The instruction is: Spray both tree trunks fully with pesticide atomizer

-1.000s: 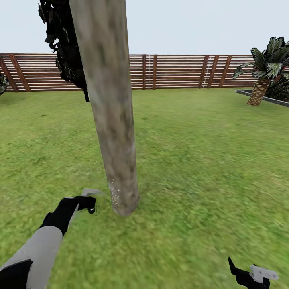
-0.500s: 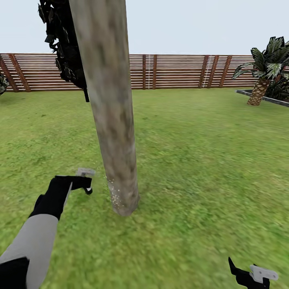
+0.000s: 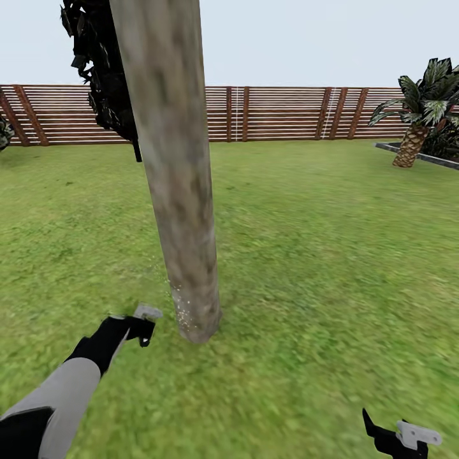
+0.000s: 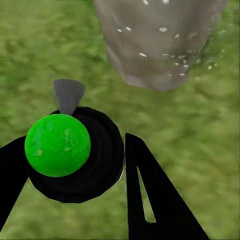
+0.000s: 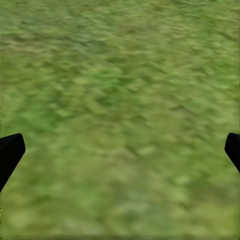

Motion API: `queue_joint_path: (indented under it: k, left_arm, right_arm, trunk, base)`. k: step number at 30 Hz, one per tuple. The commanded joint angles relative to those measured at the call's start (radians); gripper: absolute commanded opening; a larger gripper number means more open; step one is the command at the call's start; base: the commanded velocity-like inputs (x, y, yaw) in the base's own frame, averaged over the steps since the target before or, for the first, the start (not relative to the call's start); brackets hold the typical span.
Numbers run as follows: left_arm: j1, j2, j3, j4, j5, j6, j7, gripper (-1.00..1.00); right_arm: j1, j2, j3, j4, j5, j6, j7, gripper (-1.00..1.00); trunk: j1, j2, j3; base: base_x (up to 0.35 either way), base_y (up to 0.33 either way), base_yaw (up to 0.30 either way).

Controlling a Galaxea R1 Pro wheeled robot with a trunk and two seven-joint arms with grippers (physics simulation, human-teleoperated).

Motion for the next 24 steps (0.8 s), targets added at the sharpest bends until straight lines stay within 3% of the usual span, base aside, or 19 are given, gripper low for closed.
queue_joint_path:
  k: [1,3,5,9,12,13,18,20,24]
  left_arm:
    - [0.000,0.000,0.004,0.019,0.013,-0.024,0.008,-1.00]
    - [0.000,0.000,0.013,0.071,0.043,-0.077,0.034,-1.00]
    - [0.000,0.000,0.017,0.141,0.083,-0.137,0.135,-1.00]
    - [0.001,-0.001,0.018,0.214,0.150,-0.222,0.229,-1.00]
    - [0.001,-0.003,0.018,0.234,0.195,-0.253,0.271,-1.00]
    - [0.002,-0.017,0.017,0.238,0.202,-0.255,0.292,-1.00]
    - [0.003,-0.023,0.018,0.239,0.223,-0.256,0.302,-1.00]
    - [0.021,-0.027,0.017,0.231,0.245,-0.260,0.302,-1.00]
    - [0.027,-0.031,0.018,0.228,0.253,-0.261,0.302,-1.00]
  right_arm:
    - [0.000,0.000,0.000,0.000,0.000,0.000,0.000,1.00]
    - [0.000,0.000,0.000,0.000,0.000,0.000,0.000,1.00]
    - [0.000,0.000,0.000,0.000,0.000,0.000,0.000,1.00]
    - [0.000,0.000,0.000,0.001,0.000,0.000,0.000,1.00]
    - [0.000,0.000,0.000,0.000,0.000,-0.001,0.000,1.00]
    - [0.001,0.000,0.000,0.000,0.000,-0.001,0.000,1.00]
    - [0.000,0.002,0.000,0.002,0.000,-0.001,0.000,1.00]
    - [0.000,0.003,0.000,0.002,0.000,-0.001,0.000,1.00]
    - [0.000,0.003,0.000,0.002,0.000,-0.001,0.000,1.00]
  trunk:
    - [0.000,0.000,0.000]
    - [0.000,0.000,0.000]
    - [0.000,0.000,0.000]
    - [0.000,0.000,0.000]
    - [0.000,0.000,0.000]
    - [0.000,0.000,0.000]
    - [0.000,0.000,0.000]
    - [0.000,0.000,0.000]
    - [0.000,0.000,0.000]
  base:
    - [0.000,0.000,0.000]
    - [0.000,0.000,0.000]
    - [0.000,0.000,0.000]
    - [0.000,0.000,0.000]
    - [0.000,0.000,0.000]
    - [0.000,0.000,0.000]
    - [-0.022,-0.046,0.000]
    - [-0.100,-0.222,0.000]
    - [-0.112,-0.246,0.000]
